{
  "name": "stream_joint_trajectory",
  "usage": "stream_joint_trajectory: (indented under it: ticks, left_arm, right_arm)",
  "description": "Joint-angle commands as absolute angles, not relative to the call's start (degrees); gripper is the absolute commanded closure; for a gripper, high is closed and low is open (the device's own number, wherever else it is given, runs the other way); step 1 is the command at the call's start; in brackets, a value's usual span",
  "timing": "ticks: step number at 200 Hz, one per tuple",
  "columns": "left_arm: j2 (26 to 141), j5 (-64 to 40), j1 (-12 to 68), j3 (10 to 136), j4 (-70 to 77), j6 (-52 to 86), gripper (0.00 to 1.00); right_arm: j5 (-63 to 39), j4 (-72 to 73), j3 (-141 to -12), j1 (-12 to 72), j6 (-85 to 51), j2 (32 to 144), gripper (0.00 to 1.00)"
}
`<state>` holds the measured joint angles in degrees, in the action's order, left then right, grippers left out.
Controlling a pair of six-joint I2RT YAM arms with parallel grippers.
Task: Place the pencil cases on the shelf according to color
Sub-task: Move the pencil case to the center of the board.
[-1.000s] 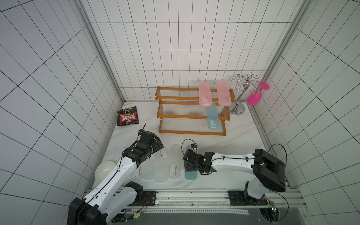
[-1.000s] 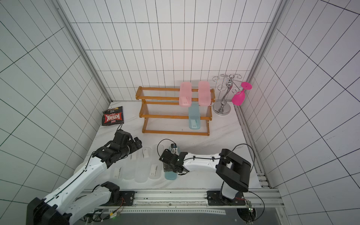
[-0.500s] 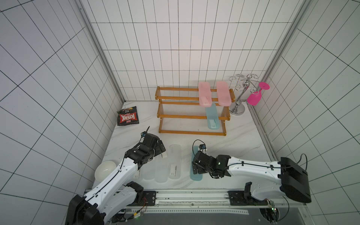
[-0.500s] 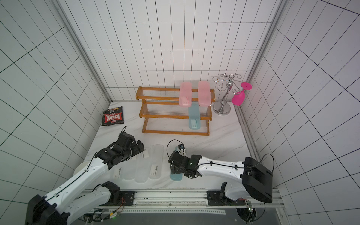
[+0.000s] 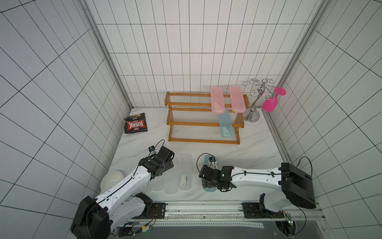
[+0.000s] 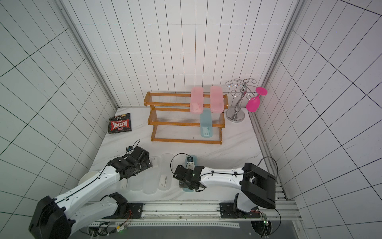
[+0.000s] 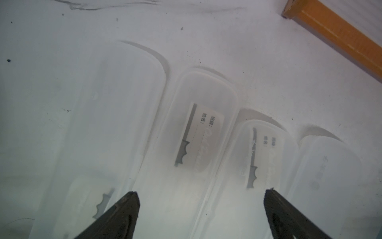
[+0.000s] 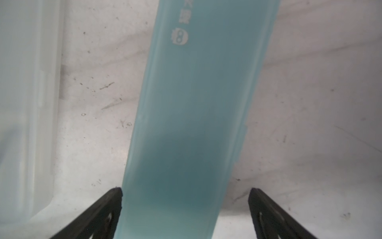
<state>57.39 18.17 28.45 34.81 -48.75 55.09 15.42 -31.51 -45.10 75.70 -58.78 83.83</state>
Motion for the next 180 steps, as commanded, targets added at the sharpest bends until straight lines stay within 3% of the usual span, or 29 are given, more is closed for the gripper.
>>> stream_joint_trajectory:
  ticks: [1,54,112,180]
  left_arm:
    - [53.7,18.7,25.2,32.1,-45.6,55.7,0.03]
    - [58.4,14.5,17.4,31.7,-43.4,52.5,0.03]
    - [66.0,9.4,17.4,31.6,-42.7,50.8,0.02]
    - [71.3,11.0,30.6,33.8,-39.9,56.2,0.02]
  right_arm:
    - [18.1,-34.9,-40.6,75.2,-59.8,77.1,0.01]
    - [16.1,-32.0,-37.1,75.2,-57.7,70.2,0.01]
    - [14.3,-28.4,-40.9,75.9,-56.8,76.4,0.01]
    - [14.5,-28.3,-42.1,76.3,-58.4,82.7,0.01]
